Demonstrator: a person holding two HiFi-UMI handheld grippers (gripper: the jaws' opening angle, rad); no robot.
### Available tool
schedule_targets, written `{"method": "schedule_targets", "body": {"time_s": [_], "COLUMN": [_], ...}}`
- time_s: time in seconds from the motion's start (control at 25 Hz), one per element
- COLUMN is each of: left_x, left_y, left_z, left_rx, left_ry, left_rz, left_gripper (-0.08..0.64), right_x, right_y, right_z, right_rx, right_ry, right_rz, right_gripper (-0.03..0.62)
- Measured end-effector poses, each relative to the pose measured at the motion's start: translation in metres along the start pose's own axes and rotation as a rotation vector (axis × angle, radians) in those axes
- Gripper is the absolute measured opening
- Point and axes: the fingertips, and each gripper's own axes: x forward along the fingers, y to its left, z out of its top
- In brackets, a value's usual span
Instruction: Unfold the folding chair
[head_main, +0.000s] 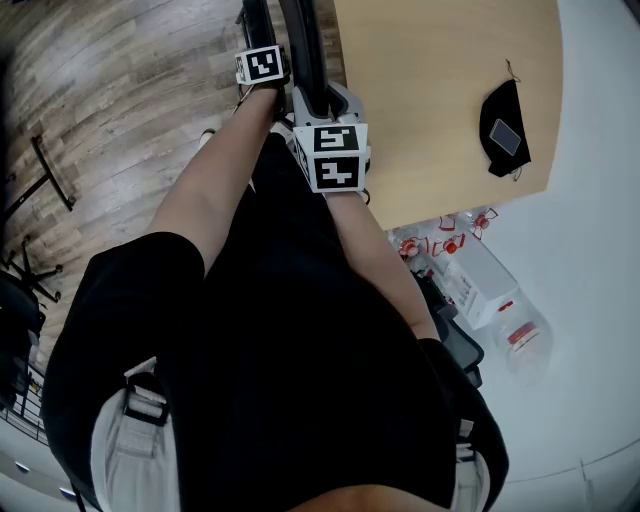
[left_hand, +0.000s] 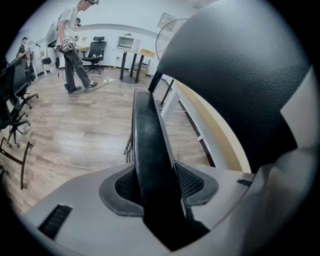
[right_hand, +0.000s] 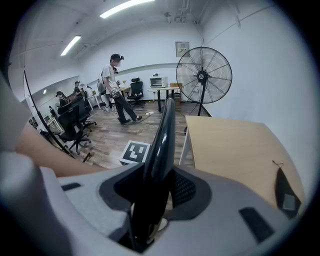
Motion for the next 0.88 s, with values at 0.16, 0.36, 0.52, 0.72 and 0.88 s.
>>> {"method": "schedule_targets", "body": {"time_s": [0.16,0.36,0.52,0.72,0.88], "left_x": [-0.01,-0.013,-0.029,-0.04,-0.043], "left_y": [0.011,0.031,0.041,0.058,0.072], "left_z": [0.004,0.001,0.001,0.0,0.0], "left_rx": [0.004,0.008,0.001,-0.001,0.002], "left_ry": [-0.011,-0.008,0.013,0.005,-0.002], "left_rz": [-0.007,-0.038,-0.057,-0.105,-0.127], "left_gripper": [0.186,0.187,0.189,0.192,0.193], "right_x": [0.0,0.001,0.004,0.005,0.007], "right_y": [0.0,0.015,0.025,0.036,0.054], "right_z": [0.0,0.004,0.004,0.006,0.009], "right_rx": [0.012,0.006,0.002,0.009,-0.004], "right_ry": [-0.002,-0.011,-0.017,-0.027,-0.031], "right_rz": [-0.009,-0.004,-0.007,-0.005,-0.006], "right_gripper": [0.132,0.132,0.132,0.132,0.133]}}
